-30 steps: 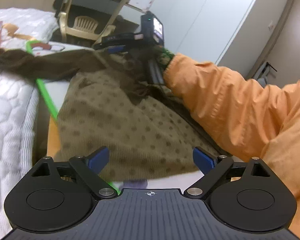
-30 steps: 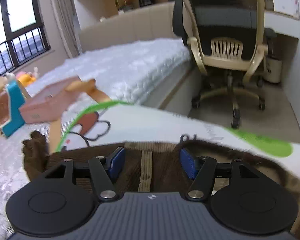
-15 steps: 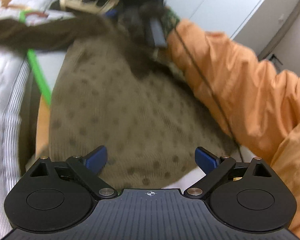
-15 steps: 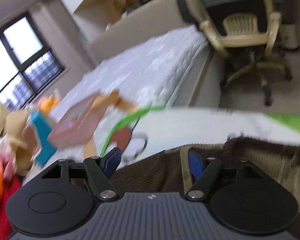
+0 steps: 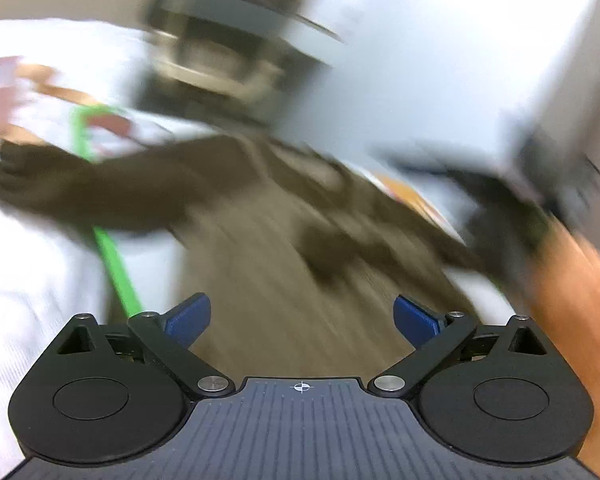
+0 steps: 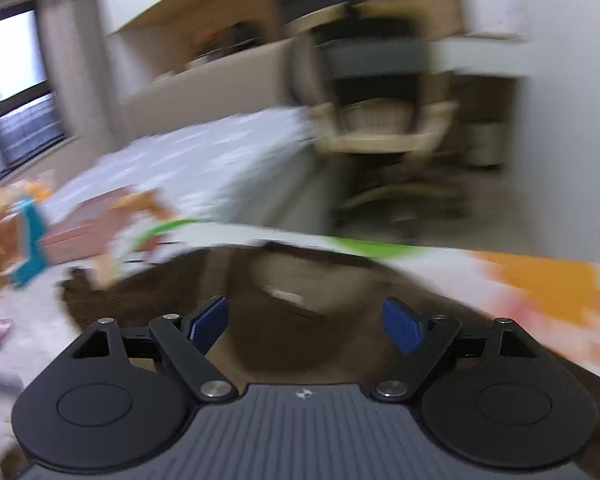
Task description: Fold clothes
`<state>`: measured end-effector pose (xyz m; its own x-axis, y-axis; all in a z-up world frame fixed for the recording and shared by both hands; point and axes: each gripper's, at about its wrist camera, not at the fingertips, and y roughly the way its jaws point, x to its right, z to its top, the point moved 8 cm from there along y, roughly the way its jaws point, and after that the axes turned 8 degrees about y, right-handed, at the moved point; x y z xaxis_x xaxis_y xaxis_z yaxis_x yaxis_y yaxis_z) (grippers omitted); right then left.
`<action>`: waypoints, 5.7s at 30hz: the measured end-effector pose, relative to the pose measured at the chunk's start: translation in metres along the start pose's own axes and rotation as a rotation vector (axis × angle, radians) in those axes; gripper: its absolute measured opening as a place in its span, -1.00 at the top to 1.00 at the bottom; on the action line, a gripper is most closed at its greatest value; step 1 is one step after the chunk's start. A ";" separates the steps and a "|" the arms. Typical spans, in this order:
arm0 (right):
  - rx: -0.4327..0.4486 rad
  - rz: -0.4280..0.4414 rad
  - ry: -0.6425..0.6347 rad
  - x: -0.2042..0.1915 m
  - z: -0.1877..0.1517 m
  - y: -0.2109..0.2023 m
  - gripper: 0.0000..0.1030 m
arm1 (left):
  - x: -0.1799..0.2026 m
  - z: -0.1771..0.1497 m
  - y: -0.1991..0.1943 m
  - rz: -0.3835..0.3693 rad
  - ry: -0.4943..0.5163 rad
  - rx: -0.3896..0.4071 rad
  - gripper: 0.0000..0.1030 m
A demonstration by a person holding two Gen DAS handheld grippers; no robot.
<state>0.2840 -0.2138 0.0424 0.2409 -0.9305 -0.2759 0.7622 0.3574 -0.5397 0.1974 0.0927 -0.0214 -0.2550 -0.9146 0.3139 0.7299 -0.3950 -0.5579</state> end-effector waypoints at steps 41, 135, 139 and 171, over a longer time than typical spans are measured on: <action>0.055 0.061 -0.425 -0.112 0.068 0.015 0.44 | 0.048 -0.031 0.091 -0.174 0.040 -0.069 -1.00; -0.109 0.301 -0.399 -0.153 -0.026 0.066 -0.43 | -0.067 0.139 0.189 0.323 0.181 0.026 -0.83; -0.022 0.244 -0.344 -0.104 -0.017 0.005 -0.54 | -0.072 0.131 0.225 0.405 0.261 -0.053 0.57; -0.189 0.161 0.073 -0.038 -0.008 0.078 0.66 | -0.024 0.125 0.123 0.072 0.099 0.035 -1.00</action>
<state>0.3297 -0.1498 0.0039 0.3008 -0.8543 -0.4238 0.5902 0.5159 -0.6209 0.3728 0.0765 -0.0011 -0.2615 -0.9451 0.1960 0.7698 -0.3267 -0.5483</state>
